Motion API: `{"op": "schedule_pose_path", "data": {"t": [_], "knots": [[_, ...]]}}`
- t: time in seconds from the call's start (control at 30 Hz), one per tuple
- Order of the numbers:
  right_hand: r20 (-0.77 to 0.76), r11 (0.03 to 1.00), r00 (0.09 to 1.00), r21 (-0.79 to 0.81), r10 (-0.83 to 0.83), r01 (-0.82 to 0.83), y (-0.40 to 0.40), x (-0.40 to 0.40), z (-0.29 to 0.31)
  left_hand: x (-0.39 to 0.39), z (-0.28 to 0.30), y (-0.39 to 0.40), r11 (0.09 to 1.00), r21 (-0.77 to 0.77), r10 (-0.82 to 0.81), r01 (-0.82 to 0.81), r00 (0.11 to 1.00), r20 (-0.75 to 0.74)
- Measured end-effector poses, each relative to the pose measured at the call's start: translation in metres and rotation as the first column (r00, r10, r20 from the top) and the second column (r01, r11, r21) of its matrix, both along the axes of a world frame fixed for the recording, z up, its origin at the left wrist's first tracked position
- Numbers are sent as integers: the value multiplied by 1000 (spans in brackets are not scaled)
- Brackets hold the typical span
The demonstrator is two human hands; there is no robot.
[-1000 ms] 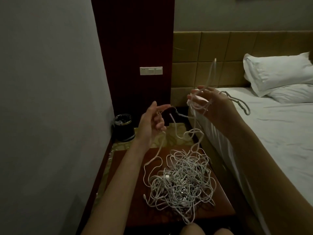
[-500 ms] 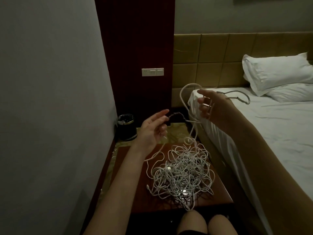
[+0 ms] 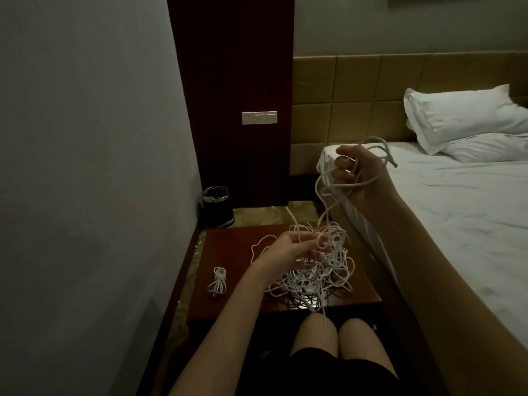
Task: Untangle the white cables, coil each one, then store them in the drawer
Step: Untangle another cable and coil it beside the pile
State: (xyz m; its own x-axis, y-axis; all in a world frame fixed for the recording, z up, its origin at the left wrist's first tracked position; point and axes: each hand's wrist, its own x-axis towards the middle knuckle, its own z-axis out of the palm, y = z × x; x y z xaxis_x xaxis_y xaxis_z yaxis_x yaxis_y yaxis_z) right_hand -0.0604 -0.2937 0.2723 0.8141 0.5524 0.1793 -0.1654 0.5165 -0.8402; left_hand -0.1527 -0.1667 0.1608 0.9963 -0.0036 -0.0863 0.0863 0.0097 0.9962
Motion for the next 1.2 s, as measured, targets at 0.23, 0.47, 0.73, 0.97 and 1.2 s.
{"op": "schedule_pose_path", "data": {"t": [0.23,0.47,0.73,0.97,1.2], "knots": [[241,774,952,-559,-189,296,-26,-10,-41,-21,-9,-18,992,-121,52,-45,997,60],[164,238,941,-967,295,94,-61,-39,-47,-36,-10,-14,977,-169,153,-132,981,118],[527,468,758,-819,384,332,-49,-67,-70,-51,-15,-17,988,-59,152,-145,979,138],[608,724,782,-600,137,340,-48,-90,-91,-65,-15,-13,966,-28,257,-258,939,229],[463,847,881,-425,-99,320,-43,-108,-116,-83,-23,-7,928,-60,372,-368,903,216]]}}
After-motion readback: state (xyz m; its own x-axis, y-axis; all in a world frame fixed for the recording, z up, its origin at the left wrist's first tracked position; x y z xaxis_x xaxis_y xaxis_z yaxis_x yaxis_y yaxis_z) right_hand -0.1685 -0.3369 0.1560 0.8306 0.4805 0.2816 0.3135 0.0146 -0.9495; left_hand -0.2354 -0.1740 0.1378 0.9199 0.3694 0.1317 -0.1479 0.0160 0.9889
